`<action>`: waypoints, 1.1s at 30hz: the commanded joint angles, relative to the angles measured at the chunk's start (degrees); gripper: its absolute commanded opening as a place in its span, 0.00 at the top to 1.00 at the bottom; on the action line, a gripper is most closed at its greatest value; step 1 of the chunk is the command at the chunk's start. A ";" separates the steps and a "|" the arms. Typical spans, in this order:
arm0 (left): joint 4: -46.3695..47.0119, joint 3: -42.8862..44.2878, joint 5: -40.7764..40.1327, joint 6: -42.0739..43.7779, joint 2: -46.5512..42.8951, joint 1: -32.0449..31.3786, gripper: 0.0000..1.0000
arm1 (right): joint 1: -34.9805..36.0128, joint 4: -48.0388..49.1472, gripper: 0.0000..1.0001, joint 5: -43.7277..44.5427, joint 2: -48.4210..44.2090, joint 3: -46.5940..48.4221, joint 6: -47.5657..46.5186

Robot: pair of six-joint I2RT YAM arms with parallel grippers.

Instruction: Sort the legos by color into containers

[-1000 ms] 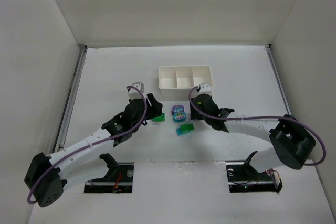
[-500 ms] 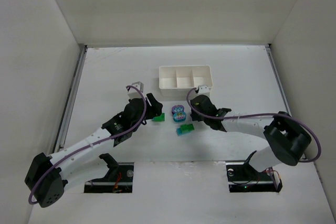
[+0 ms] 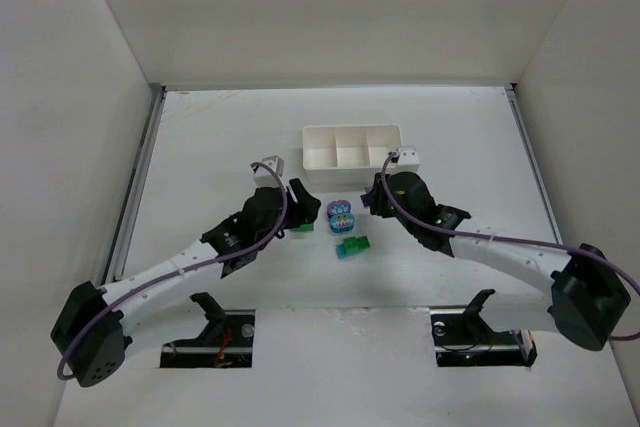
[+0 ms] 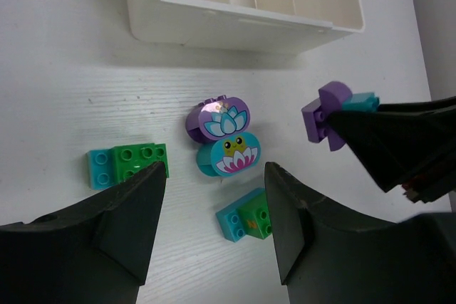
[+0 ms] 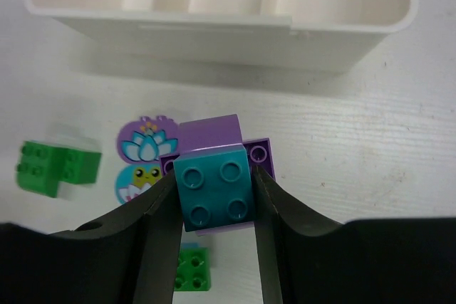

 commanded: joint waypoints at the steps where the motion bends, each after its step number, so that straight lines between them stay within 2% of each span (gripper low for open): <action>1: 6.64 3.21 2.90 -0.47 1.18 -1.83 0.45 | -0.90 3.28 0.78 -3.92 -2.83 1.50 1.27; 12: 14.99 5.85 3.43 -2.57 8.47 -7.98 0.46 | -0.72 8.99 0.77 -9.55 -3.98 1.24 5.22; 25: 20.62 5.94 3.34 -4.86 14.46 -7.20 0.50 | 0.42 11.89 0.77 -11.05 -4.07 0.45 8.12; 33: 23.17 4.71 3.16 -5.56 15.69 -6.67 0.58 | 0.42 13.21 0.77 -13.07 -4.59 -0.17 10.06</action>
